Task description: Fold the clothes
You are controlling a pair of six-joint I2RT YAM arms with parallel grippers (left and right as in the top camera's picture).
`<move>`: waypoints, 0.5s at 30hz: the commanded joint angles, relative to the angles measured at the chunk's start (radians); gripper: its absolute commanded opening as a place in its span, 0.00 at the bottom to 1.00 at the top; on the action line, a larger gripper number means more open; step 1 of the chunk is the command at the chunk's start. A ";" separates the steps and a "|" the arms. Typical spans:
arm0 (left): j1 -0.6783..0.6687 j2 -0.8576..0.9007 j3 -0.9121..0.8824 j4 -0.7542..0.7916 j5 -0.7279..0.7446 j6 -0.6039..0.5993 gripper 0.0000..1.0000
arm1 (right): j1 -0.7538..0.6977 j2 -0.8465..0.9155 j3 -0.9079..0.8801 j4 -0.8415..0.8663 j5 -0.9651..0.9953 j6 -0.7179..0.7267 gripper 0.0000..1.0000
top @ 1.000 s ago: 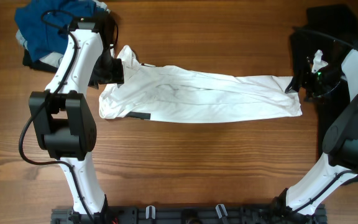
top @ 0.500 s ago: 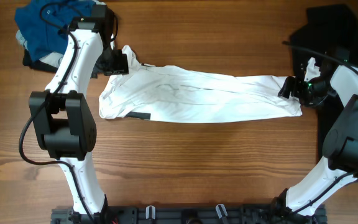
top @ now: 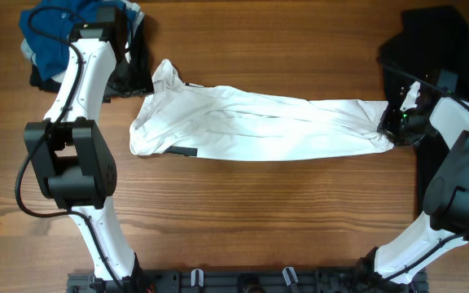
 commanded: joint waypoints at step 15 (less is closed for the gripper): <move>0.232 -0.027 -0.006 0.051 0.014 -0.036 0.91 | -0.068 -0.180 0.269 -0.381 -0.182 -0.201 0.04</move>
